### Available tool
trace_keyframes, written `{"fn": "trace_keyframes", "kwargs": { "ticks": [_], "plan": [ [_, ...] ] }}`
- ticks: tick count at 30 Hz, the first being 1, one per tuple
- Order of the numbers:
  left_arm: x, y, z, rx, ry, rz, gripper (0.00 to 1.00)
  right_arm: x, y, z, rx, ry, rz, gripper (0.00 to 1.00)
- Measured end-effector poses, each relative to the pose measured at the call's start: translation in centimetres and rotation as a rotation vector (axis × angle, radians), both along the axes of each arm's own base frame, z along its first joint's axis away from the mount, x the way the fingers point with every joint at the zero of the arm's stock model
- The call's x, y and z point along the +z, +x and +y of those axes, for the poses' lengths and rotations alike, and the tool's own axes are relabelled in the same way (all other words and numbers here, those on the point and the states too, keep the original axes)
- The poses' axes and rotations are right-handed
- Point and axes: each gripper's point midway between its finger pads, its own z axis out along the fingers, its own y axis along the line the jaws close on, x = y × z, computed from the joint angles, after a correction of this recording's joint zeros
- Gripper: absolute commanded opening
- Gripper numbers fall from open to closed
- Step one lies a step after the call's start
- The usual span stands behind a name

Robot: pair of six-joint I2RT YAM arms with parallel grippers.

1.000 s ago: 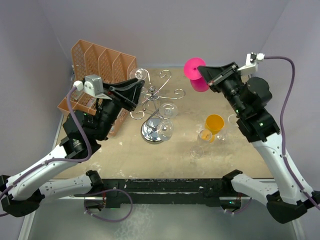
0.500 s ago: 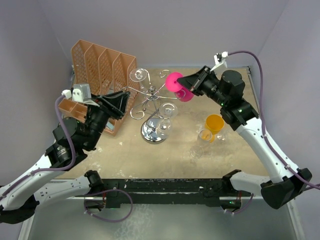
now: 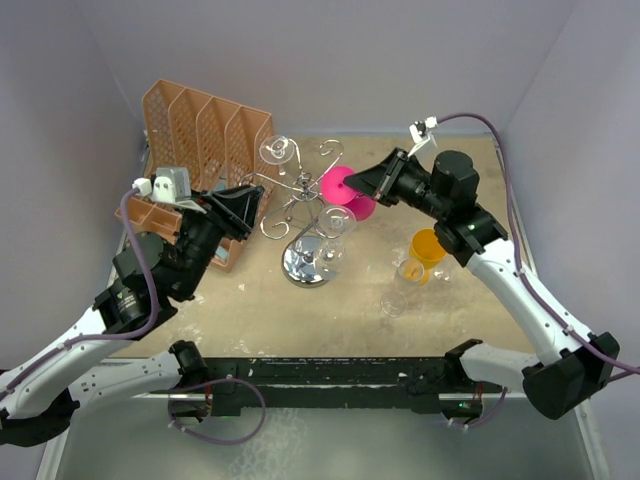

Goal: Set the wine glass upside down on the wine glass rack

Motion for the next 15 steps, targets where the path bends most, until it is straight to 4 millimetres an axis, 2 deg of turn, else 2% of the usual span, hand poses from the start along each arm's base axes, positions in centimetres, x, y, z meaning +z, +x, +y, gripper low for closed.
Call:
{"fn": "trace_keyframes", "kwargs": {
  "ticks": [10, 15],
  "plan": [
    [0.3, -0.3, 0.5, 0.004, -0.01, -0.005, 0.32, 0.1, -0.8, -0.3, 0.002, 0.018, 0.009, 0.0],
    [0.5, -0.4, 0.8, 0.006, -0.02, -0.008, 0.32, 0.8, -1.3, -0.8, -0.021, 0.045, 0.024, 0.0]
  ]
}}
